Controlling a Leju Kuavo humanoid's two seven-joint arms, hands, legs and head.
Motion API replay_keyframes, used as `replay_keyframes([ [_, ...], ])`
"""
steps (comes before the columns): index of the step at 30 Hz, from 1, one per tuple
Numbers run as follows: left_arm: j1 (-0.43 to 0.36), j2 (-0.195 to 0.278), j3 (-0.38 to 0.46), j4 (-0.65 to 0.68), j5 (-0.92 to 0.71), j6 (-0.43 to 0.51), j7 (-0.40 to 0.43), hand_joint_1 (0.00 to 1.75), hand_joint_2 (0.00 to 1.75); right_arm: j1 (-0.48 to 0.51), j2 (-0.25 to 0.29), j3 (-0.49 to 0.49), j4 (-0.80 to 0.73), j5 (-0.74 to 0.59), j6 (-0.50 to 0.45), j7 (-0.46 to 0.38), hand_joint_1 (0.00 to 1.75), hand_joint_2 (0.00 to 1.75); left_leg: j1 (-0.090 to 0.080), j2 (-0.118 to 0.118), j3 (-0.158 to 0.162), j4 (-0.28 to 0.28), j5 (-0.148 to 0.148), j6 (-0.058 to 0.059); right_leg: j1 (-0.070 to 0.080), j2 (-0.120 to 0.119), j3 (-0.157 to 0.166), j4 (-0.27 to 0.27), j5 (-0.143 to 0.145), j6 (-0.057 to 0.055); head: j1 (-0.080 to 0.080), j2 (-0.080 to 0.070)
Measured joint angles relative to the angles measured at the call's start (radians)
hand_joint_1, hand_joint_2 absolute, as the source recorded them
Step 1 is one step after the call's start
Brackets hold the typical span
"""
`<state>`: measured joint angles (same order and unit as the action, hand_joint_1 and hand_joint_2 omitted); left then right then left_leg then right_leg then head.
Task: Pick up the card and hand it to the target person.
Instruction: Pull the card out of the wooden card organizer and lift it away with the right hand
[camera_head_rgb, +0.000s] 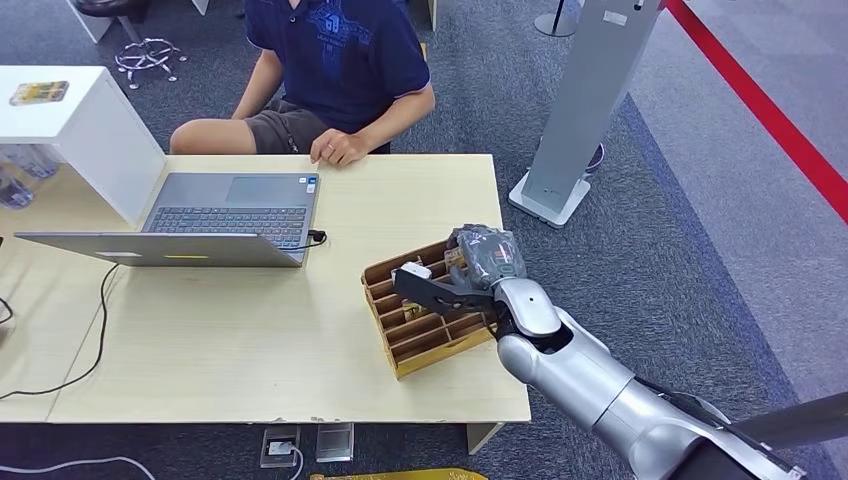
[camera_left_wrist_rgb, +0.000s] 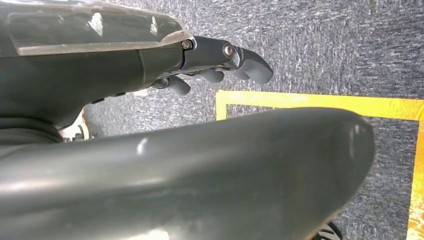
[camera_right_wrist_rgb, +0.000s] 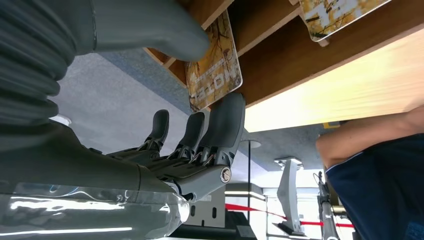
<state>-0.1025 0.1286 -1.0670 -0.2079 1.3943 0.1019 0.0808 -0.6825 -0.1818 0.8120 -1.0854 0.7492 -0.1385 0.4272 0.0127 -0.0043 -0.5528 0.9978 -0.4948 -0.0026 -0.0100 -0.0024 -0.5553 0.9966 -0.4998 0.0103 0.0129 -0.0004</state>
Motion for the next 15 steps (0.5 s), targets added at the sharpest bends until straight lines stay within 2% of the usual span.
replay_keyframes([
  [8,0.000,0.000,0.000,0.000,0.000,-0.002,0.000,0.00,0.00,0.004,-0.005,-0.003,0.000,0.001,0.000,0.001,0.84,1.75,0.000,0.000,0.000,0.000,0.000,0.000,0.000,0.000,0.000,0.000,0.000,0.000,0.000,0.000],
  [15,0.000,0.000,0.000,0.000,-0.002,-0.006,0.000,0.00,0.00,0.015,-0.009,-0.007,-0.003,0.005,0.001,0.005,0.90,1.75,0.000,0.000,0.000,0.000,0.000,0.000,0.000,0.000,0.000,0.000,0.000,0.000,0.000,0.000],
])
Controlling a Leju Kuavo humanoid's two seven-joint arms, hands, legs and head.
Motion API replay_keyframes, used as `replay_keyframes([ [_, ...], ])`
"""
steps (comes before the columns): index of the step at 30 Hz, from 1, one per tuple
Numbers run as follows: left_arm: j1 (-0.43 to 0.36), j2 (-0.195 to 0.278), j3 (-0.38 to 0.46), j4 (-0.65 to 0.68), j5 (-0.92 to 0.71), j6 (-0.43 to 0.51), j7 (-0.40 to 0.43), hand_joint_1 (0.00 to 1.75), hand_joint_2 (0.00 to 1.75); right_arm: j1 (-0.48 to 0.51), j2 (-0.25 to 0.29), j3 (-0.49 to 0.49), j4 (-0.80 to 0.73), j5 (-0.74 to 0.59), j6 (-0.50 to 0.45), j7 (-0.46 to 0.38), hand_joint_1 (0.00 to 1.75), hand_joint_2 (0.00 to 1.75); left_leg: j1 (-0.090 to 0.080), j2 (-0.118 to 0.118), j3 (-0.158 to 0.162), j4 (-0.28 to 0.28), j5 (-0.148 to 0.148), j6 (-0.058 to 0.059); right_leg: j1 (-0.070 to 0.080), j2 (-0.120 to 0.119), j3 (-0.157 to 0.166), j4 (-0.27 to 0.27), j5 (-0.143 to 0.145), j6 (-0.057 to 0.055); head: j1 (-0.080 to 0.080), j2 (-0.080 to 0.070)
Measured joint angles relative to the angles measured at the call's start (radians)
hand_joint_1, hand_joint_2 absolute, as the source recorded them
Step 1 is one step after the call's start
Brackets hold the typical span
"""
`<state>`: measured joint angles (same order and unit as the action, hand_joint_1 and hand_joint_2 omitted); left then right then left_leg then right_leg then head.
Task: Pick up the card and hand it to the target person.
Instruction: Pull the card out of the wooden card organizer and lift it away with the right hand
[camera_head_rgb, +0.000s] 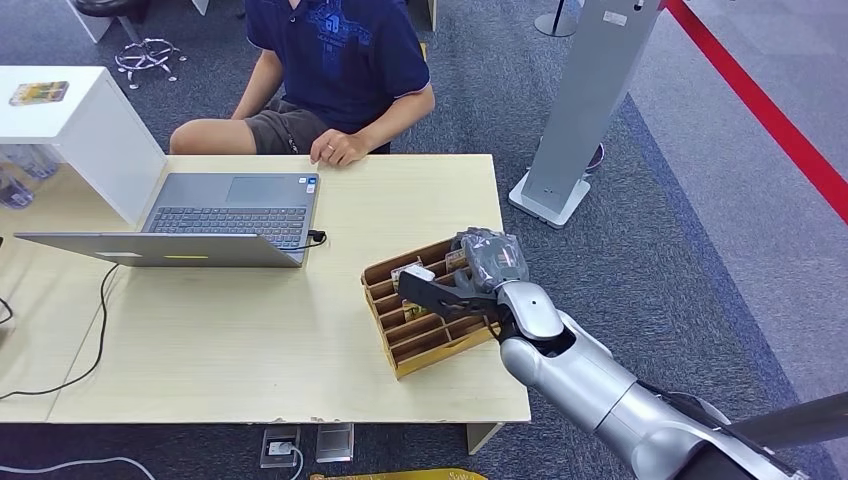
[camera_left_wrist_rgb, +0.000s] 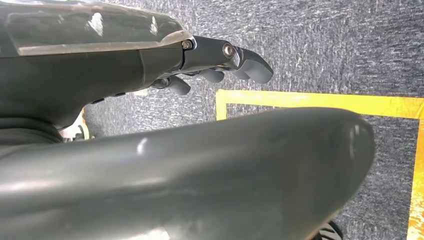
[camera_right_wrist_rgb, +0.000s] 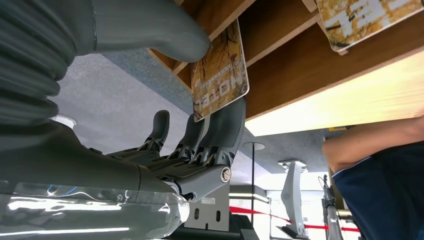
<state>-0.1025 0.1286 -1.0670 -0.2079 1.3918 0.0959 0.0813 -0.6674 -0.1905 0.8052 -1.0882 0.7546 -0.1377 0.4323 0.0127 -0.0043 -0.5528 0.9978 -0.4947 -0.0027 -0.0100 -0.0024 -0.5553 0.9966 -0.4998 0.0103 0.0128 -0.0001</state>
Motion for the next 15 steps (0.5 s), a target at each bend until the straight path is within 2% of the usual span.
replay_keyframes([
  [8,0.000,0.000,0.000,0.000,-0.001,0.000,0.000,0.00,0.00,0.007,-0.006,-0.006,-0.002,0.008,0.002,0.001,0.95,1.75,0.000,0.000,0.000,0.000,0.000,0.000,0.000,0.000,0.000,0.000,0.000,0.000,0.000,0.000],
  [15,0.000,0.000,0.000,0.000,-0.001,-0.001,0.000,0.00,0.00,0.007,-0.008,-0.009,-0.006,0.009,0.004,0.000,1.26,1.75,0.000,0.000,0.000,0.000,0.000,0.000,0.000,0.000,0.000,0.000,0.000,0.000,0.000,0.000],
])
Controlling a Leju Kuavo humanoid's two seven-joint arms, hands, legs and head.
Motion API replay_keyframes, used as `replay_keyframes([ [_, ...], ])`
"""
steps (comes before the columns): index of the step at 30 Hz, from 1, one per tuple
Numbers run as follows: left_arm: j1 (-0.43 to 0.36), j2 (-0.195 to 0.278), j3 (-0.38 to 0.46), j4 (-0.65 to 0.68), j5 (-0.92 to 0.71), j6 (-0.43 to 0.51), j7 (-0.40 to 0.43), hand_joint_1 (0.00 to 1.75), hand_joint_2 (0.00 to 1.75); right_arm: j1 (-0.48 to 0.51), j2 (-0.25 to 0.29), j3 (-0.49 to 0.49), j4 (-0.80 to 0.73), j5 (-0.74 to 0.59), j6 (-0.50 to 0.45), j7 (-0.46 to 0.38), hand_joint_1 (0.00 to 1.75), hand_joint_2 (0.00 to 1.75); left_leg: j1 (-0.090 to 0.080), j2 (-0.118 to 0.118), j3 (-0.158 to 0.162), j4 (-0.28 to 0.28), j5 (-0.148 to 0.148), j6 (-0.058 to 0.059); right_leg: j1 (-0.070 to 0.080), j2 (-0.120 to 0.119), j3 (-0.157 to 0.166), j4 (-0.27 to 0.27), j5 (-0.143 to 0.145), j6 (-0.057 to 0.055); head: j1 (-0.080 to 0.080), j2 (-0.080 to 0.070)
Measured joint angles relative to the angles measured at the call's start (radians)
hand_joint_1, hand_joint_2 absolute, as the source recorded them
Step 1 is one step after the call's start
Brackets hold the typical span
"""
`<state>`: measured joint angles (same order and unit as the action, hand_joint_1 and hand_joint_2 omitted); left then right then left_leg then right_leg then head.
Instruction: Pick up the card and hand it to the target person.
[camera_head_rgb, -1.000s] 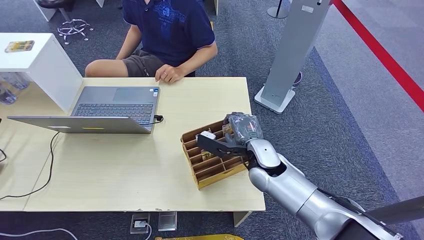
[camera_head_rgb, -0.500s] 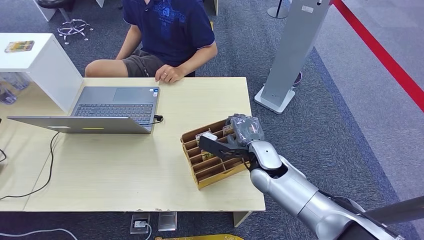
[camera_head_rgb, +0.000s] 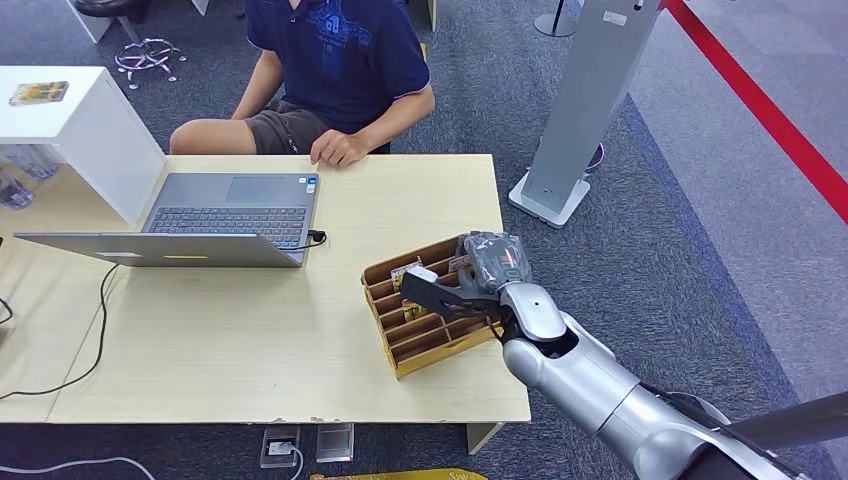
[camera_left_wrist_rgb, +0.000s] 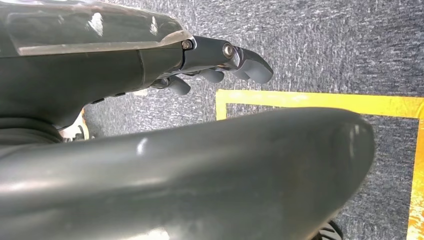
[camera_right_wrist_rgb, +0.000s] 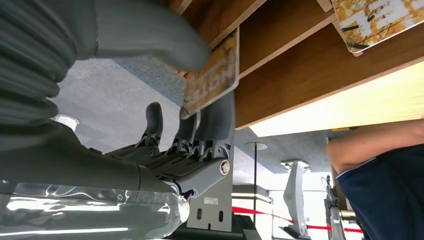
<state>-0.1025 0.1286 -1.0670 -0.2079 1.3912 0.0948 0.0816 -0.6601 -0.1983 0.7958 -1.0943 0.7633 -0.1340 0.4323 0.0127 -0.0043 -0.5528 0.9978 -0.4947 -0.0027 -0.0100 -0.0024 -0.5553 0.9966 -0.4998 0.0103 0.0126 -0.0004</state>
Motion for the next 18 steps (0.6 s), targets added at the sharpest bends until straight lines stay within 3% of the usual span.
replay_keyframes([
  [9,0.000,0.000,0.000,0.000,0.000,0.000,0.000,0.00,0.00,0.000,0.000,-0.007,0.000,0.001,-0.005,-0.008,1.71,1.75,0.000,0.000,0.000,0.000,0.000,0.000,0.000,0.000,0.000,0.000,0.000,0.000,0.000,0.000],
  [18,0.000,0.000,0.000,0.000,-0.021,0.015,-0.005,0.00,0.00,0.000,0.000,-0.009,0.000,-0.002,-0.008,-0.013,1.75,1.75,0.000,0.000,0.000,0.000,0.000,0.000,0.000,0.000,0.000,0.000,0.000,0.000,0.000,0.000],
])
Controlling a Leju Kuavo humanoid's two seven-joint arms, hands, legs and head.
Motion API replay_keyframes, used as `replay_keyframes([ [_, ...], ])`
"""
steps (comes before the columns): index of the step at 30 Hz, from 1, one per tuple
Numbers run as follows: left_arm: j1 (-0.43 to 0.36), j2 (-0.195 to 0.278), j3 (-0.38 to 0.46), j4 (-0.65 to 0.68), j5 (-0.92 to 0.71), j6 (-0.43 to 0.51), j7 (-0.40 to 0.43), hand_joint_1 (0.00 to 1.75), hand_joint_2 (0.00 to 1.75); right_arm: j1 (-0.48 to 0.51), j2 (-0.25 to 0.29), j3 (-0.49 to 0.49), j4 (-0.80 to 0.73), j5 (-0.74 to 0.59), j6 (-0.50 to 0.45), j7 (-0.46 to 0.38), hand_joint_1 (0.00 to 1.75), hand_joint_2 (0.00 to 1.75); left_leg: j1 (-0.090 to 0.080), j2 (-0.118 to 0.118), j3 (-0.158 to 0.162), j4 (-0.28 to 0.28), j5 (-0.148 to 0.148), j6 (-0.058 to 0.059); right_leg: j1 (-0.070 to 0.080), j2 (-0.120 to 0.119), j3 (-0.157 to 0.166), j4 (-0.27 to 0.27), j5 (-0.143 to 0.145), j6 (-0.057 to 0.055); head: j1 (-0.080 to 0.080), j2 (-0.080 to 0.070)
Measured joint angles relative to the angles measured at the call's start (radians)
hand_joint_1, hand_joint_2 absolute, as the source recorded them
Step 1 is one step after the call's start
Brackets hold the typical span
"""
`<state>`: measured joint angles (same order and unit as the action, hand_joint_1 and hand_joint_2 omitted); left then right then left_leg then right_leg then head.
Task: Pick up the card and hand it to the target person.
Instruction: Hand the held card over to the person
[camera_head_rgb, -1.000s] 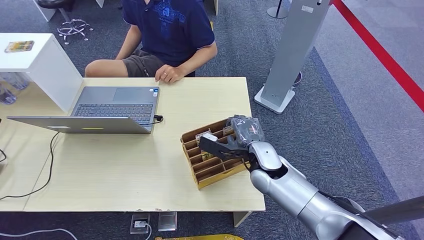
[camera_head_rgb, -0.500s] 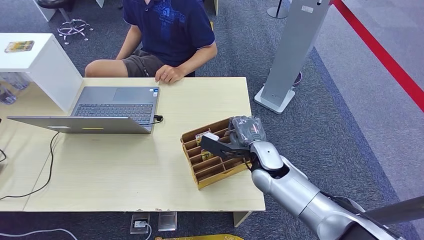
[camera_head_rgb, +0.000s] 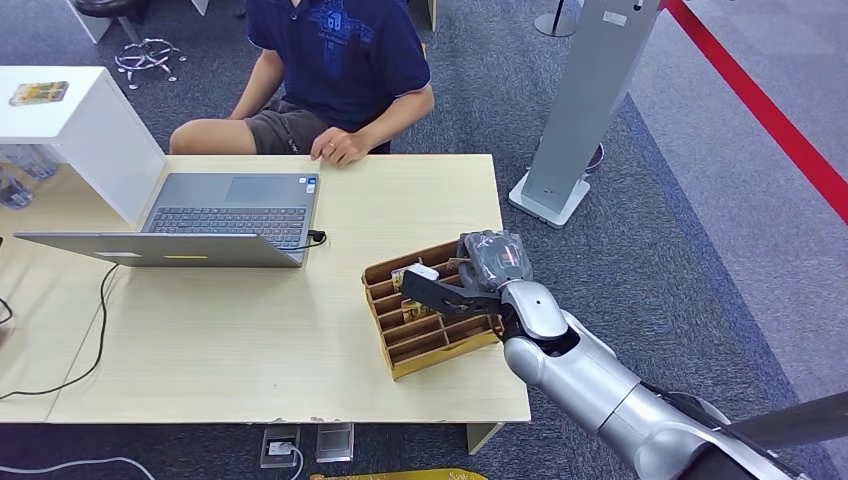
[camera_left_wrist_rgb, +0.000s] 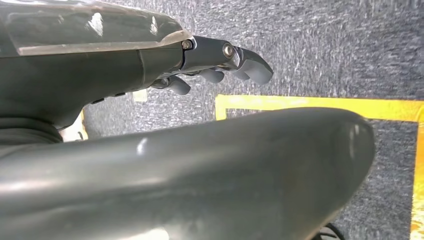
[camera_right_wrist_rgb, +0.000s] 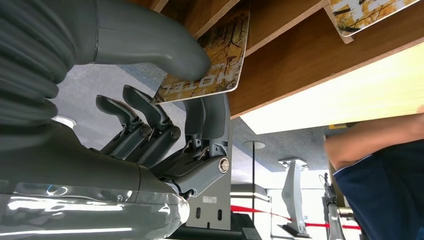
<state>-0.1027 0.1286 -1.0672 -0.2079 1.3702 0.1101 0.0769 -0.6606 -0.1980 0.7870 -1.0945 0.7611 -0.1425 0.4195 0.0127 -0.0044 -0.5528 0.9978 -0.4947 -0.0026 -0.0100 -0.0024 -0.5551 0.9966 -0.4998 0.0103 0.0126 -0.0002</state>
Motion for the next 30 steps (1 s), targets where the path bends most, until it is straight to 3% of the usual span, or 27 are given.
replay_keyframes([
  [10,0.000,0.000,0.000,0.000,0.018,0.010,-0.008,0.00,0.00,0.002,0.000,0.000,-0.050,0.015,-0.009,-0.004,1.75,1.75,0.000,0.000,0.000,0.000,0.000,0.000,0.000,0.000,0.000,0.000,0.000,0.000,0.000,0.000],
  [21,0.000,0.000,0.000,0.000,0.006,-0.002,-0.018,0.00,0.00,-0.063,0.008,0.004,-0.253,0.015,0.002,0.001,1.75,1.75,0.000,0.000,-0.001,0.000,0.000,0.000,0.000,0.000,0.000,0.001,0.000,0.000,0.000,0.000],
  [25,-0.001,0.000,0.000,0.000,-0.001,-0.006,-0.027,0.00,0.00,-0.150,0.048,0.017,-0.207,-0.057,-0.008,-0.059,1.75,1.75,0.000,0.000,-0.001,0.000,0.001,0.000,0.000,0.000,0.000,0.001,0.000,0.000,0.000,0.000],
  [30,-0.004,0.000,0.000,0.000,-0.009,-0.012,-0.035,0.00,0.00,-0.254,0.134,0.043,-0.024,-0.121,-0.046,-0.155,1.75,1.75,0.000,-0.001,-0.001,0.000,0.001,0.000,0.000,0.000,0.000,0.002,0.000,0.000,0.000,0.000],
])
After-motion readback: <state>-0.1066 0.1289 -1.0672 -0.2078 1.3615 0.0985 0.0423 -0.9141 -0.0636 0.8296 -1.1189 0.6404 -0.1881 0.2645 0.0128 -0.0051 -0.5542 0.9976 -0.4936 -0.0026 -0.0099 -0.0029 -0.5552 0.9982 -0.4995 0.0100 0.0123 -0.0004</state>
